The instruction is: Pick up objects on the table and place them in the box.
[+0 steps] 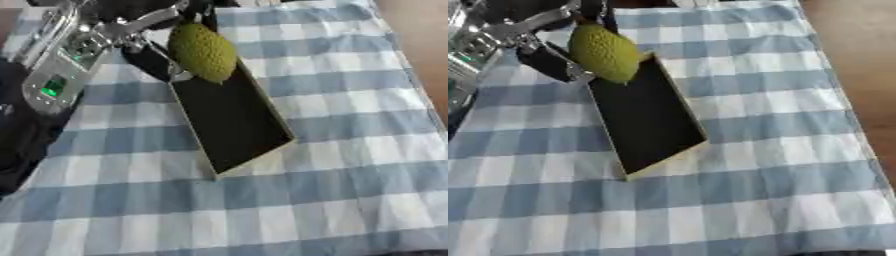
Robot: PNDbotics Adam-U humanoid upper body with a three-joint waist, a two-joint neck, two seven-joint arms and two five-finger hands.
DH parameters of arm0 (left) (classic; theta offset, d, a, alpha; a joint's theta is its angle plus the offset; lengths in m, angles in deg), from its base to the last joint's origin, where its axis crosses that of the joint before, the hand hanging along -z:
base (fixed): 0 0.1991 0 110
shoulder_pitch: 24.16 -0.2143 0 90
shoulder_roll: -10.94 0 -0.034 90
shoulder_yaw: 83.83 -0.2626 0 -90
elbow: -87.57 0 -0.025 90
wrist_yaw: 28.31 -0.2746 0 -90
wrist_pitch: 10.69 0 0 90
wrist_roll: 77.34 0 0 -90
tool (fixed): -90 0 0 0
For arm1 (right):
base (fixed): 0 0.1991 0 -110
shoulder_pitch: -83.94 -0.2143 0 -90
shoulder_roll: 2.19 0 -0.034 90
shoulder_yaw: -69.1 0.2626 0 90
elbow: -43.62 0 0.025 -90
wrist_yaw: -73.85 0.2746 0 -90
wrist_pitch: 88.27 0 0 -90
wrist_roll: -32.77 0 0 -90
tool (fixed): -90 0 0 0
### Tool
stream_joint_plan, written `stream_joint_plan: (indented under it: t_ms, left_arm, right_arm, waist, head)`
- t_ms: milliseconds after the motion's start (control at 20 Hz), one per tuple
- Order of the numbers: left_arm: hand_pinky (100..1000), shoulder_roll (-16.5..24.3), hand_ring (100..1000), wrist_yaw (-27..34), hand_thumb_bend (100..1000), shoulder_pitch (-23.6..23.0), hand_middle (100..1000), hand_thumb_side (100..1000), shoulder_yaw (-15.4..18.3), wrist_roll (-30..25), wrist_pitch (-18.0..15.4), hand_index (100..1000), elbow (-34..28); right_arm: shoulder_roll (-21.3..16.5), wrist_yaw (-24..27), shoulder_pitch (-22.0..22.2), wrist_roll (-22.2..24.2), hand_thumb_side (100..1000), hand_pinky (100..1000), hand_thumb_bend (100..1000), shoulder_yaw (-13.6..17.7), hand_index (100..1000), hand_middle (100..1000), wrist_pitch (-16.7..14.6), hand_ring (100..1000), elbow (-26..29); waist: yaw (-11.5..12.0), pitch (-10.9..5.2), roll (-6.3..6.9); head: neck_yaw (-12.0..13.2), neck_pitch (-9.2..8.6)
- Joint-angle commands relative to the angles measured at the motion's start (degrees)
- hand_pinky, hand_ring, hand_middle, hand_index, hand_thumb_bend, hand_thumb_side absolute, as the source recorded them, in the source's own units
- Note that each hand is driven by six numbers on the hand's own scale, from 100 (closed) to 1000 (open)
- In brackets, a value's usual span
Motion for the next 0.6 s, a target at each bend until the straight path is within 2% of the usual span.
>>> stream_joint_plan:
  t_ms: [50, 400, 600]
  left_arm:
    - [482, -1.87, 431, -0.58, 436, 0.28, 529, 100, -0.24, -0.98, -0.48, 605, 1.69]
    - [514, -6.14, 458, -5.88, 429, -1.79, 549, 100, 0.37, -0.58, -1.55, 629, 7.48]
    - [577, -7.44, 507, -9.28, 460, -2.65, 587, 100, 0.31, -0.4, -3.19, 674, 10.13]
  right_arm:
    - [-0.96, 0.47, -0.4, -0.15, 622, 796, 100, 0.64, 671, 615, -0.09, 657, 0.9]
    - [-0.71, 0.54, -0.36, -0.13, 622, 796, 100, 0.67, 671, 615, -0.12, 657, 0.9]
    - [-0.58, 0.59, -0.25, -0.21, 622, 796, 100, 0.73, 671, 615, -0.12, 657, 0.9]
  waist:
    - [-0.1, -1.27, -0.15]
    - [0.15, -1.2, -0.5]
    - [0.53, -1.24, -0.86]
  head:
    - [0.06, 0.13]
    - [0.08, 0.34]
    - [0.08, 0.24]
